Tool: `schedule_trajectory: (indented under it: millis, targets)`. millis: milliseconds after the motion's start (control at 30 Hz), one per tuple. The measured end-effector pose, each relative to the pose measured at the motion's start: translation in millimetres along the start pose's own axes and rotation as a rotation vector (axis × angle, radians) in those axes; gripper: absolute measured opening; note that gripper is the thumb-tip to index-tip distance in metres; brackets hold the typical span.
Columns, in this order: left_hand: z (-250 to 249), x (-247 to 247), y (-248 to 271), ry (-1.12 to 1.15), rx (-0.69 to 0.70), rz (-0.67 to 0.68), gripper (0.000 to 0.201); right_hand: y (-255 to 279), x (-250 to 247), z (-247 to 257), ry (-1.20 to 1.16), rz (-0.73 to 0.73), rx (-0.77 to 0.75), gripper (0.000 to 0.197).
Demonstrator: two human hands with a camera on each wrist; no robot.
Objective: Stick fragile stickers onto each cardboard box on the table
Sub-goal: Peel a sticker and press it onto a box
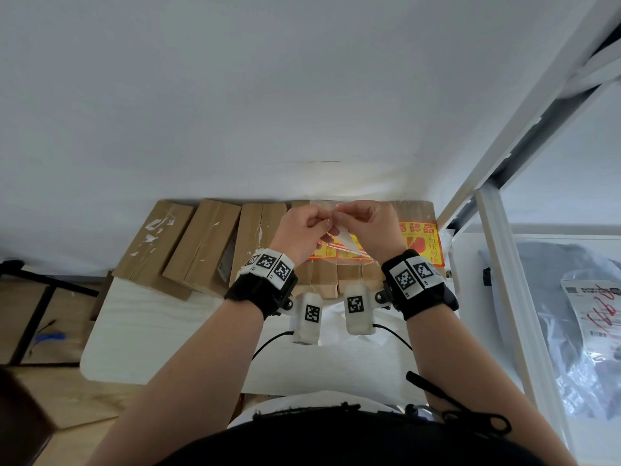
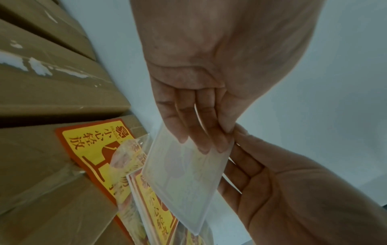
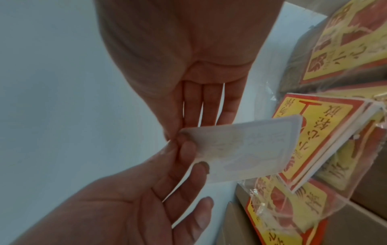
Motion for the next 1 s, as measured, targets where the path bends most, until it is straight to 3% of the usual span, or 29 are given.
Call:
schedule_trajectory:
  millis: [267,433,533,633,800,1000]
  targets:
    - [8,-9,16,0.086,-0.05,-0.094,0.011,1,-1,-15,0.027,-0.08,0.096,0.014]
    - [24,-34,39,0.304,-0.111,-0.224,0.022,5,-21,-30,0.024,-0.269,0.22,0.016]
    - [40,-49,56,0.382,-0.156,-0.276,0.019,9,-34,-34,0.033,-0.362,0.271,0.007]
    - [58,-59,68,0.419,-0.196,-0.302,0.015,20,-56,-39,0.036,-0.495,0.326,0.014]
    - [70,-59,80,0.424,-0.261,-0.209,0.017,60,-98,-41,0.062,-0.768,0.431,0.025]
    - [71,-44,87,0.212,-0.298,-0.016,0.021,81,-77,-20,0.115,-0.757,0.392,0.023]
Point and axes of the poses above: each hand's wrist, its own y-axis away from the middle knuckle, its own x-axis out of the palm, z = x × y, the point moved 9 cm from there along -y, towards the middle knuckle, and after that the axes turned 13 degrees about y, right-handed, at the moved point
